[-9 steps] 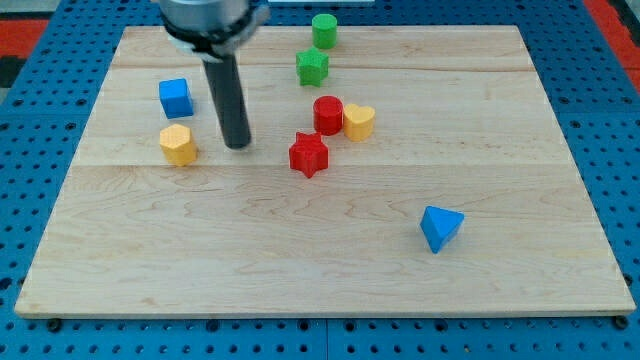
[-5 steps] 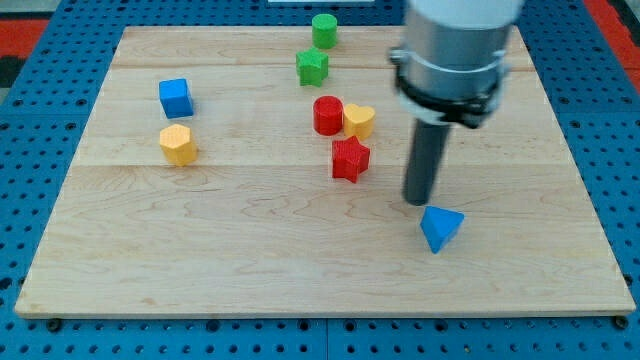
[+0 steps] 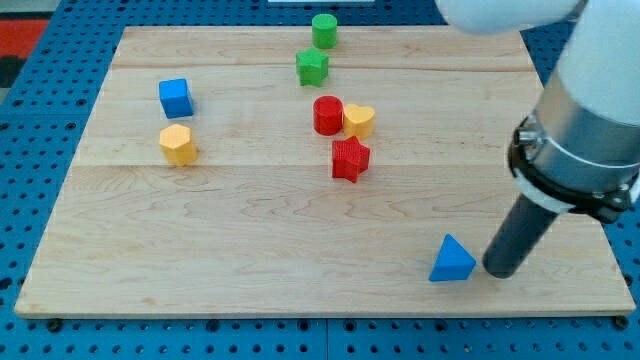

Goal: Push blue triangle below yellow hexagon

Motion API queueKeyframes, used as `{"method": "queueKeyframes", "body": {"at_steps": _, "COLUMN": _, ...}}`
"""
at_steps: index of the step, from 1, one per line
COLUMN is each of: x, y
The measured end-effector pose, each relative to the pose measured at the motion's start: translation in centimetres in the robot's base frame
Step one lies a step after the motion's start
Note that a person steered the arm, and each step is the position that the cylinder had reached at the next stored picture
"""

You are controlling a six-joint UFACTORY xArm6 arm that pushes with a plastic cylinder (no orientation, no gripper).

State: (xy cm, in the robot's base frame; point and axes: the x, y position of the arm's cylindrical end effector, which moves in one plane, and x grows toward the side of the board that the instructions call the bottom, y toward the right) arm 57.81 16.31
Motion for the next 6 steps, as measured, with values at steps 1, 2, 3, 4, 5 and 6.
{"method": "queueKeyframes", "body": {"at_steps": 1, "x": 0.1, "y": -3.1}}
{"method": "queueKeyframes", "body": {"at_steps": 2, "x": 0.1, "y": -6.8}}
{"method": "queueKeyframes", "body": {"at_steps": 3, "x": 0.1, "y": -11.1}}
{"method": "queueKeyframes", "body": {"at_steps": 4, "x": 0.1, "y": -15.1}}
{"method": "queueKeyframes", "body": {"at_steps": 5, "x": 0.1, "y": -19.4}}
{"method": "queueKeyframes", "body": {"at_steps": 6, "x": 0.1, "y": -23.8}}
